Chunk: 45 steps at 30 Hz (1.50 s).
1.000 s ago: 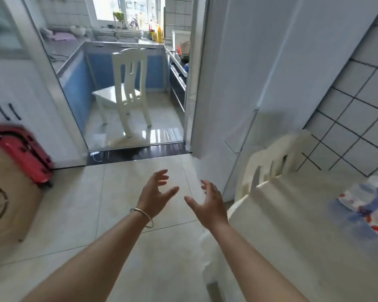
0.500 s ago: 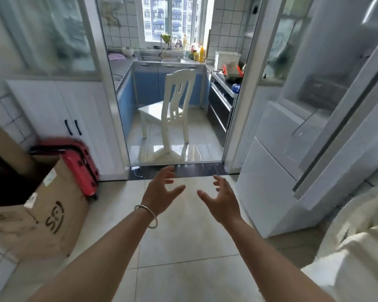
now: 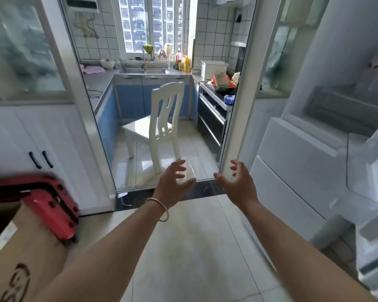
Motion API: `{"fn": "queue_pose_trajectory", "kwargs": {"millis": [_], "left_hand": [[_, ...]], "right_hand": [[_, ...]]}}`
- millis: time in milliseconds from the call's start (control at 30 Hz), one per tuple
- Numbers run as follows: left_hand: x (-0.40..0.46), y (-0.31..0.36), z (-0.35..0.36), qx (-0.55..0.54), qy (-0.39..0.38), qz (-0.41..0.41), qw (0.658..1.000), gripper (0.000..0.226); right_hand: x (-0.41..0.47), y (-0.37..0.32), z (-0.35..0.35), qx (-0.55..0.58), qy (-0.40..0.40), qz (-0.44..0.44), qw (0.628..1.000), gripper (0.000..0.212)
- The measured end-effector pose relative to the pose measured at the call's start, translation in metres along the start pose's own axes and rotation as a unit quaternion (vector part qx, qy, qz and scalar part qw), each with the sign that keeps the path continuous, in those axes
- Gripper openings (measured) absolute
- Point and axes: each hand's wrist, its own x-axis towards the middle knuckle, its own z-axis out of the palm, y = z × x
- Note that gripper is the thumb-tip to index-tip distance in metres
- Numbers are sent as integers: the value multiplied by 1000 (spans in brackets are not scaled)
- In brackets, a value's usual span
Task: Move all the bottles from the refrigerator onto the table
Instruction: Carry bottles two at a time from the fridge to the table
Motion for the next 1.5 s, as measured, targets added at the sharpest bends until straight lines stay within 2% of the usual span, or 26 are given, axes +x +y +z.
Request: {"fn": "queue_pose_trajectory", "kwargs": {"millis": [133, 300, 400, 567, 767, 900, 1033, 1133, 1233, 1500], "left_hand": [[94, 15, 22, 13, 17, 28, 999, 55], [224, 41, 67, -2, -18, 70, 997, 54], [285, 48, 101, -41, -52, 77, 995, 54], [382, 47, 179, -124, -125, 68, 982, 52], [484, 82, 286, -154, -214, 143, 954, 48], [536, 123, 362, -174, -300, 202, 916, 44], [573, 174, 435, -212, -369, 221, 877, 43], [588, 205, 487, -244, -404, 196, 860, 40], [604, 233, 538, -280, -407, 160, 855, 40], [641, 318, 660, -326, -409, 109, 845, 45]], "right_hand": [[96, -5, -1, 46, 23, 13, 999, 66], [216, 1, -21, 55, 71, 18, 996, 64], [262, 18, -33, 64, 109, 61, 990, 61], [328, 62, -72, 81, 238, 75, 965, 49], [414, 121, -133, 32, 360, 105, 926, 49], [459, 155, -177, 22, 439, 159, 884, 49], [486, 186, -220, 0, 515, 166, 841, 44], [500, 209, -255, -23, 548, 181, 816, 41], [518, 233, -292, -55, 575, 185, 795, 40], [598, 304, -396, -23, 568, 143, 810, 40]]}}
